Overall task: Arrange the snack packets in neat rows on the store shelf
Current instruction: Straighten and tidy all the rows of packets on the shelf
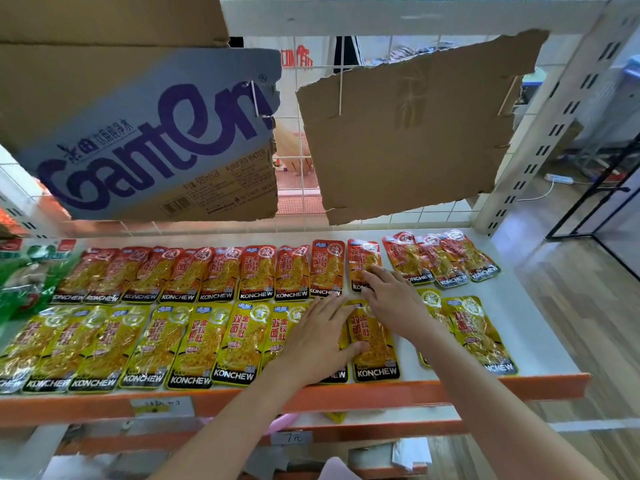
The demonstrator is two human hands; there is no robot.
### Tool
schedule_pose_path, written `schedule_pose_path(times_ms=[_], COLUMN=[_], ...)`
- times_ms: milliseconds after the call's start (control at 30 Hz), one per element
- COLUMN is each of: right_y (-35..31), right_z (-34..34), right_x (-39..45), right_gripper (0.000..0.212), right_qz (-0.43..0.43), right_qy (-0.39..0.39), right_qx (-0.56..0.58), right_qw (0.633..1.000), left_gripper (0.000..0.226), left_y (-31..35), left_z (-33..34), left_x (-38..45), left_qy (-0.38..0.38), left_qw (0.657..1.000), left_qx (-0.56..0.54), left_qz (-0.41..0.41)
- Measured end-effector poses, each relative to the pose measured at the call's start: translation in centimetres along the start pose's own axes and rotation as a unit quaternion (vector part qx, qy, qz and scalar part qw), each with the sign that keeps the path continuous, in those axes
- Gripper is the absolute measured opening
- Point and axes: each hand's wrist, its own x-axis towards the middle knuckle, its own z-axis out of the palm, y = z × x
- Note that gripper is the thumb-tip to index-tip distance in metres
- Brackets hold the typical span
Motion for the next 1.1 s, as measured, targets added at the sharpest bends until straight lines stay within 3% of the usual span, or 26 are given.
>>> schedule_pose_path(times_ms=[300,500,667,800,967,1100], right_y=[-0.2,0.6,3.5,5.4,4.1,3.3], right_z=[0.8,0.4,-1.4,-1.4,-0.6,0.1], right_x=[-0.8,-0.9,-0.8,-0.6,-1.3,-1.9], right_gripper=[0.046,0.046,0.042,0.043,0.042,0.043], right_qz=[-0.003,-0.017,0.055,0.101,0.058,0.034], right_qy=[-0.006,-0.026,0.059,0.026,0.036,0.032], right_qx=[0.014,0.042,0.02,0.01,0.004,-0.002], right_qw=[1.0,0.999,0.997,0.994,0.998,0.999], left_gripper=[0.07,0.051,0.051,0.051,0.052,0.049], left_y=[0.3,0.2,-1.4,-2.0,-1.2,0.7], left_z=[-0.2,-0.9,-1.3,-1.0,-1.1,-0.9], left_x=[-0.2,1.7,4.0,3.9,4.2,4.9], left_qy=[-0.003,0.065,0.041,0.022,0.036,0.052], left_qw=[1.0,0.997,0.995,0.995,0.994,0.998], left_qx=[-0.016,-0.034,0.037,0.057,0.037,0.005], left_qz=[-0.014,-0.034,-0.078,-0.079,-0.092,-0.038])
